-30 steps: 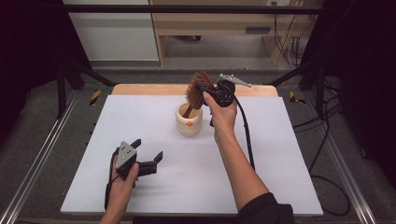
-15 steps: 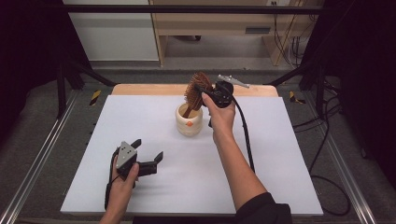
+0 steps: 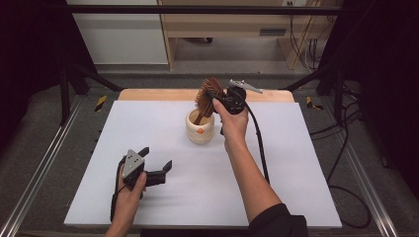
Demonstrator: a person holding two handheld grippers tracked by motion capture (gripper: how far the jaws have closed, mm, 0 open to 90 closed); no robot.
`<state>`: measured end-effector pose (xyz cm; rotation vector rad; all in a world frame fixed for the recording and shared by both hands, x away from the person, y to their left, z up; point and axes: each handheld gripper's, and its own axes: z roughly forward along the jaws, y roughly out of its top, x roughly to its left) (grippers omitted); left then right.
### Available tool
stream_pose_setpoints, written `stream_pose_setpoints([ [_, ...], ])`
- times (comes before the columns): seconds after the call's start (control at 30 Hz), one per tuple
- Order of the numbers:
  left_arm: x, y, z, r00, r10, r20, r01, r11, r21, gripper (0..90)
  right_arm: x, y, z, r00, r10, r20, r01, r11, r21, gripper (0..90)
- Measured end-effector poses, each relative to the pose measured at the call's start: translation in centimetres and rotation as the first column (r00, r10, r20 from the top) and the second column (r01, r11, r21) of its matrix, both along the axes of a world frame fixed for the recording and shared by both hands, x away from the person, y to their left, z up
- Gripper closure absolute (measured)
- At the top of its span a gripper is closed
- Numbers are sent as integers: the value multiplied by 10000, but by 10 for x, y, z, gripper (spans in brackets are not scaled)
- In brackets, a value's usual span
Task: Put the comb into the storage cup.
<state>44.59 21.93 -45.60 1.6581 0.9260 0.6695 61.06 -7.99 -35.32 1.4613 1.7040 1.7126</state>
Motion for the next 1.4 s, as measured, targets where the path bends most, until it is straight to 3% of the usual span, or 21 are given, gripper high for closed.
stream_pose_setpoints([
  [0.23, 0, 1, 0, 10000, 28, -12, -28, 10000, -15, 26, 0, 0, -2, 10000, 0, -16, 0, 10000, -23, 523],
  [0.5, 1, 2, 0, 10000, 61, -24, -61, 10000, -41, 26, 1, -4, -5, 9999, -103, -130, 106, 9996, 271, 522],
  [1.4, 1, 1, -1, 10000, 15, -66, -15, 10000, 11, 26, 2, -3, -12, 9995, -157, -290, 166, 9993, 337, 520],
])
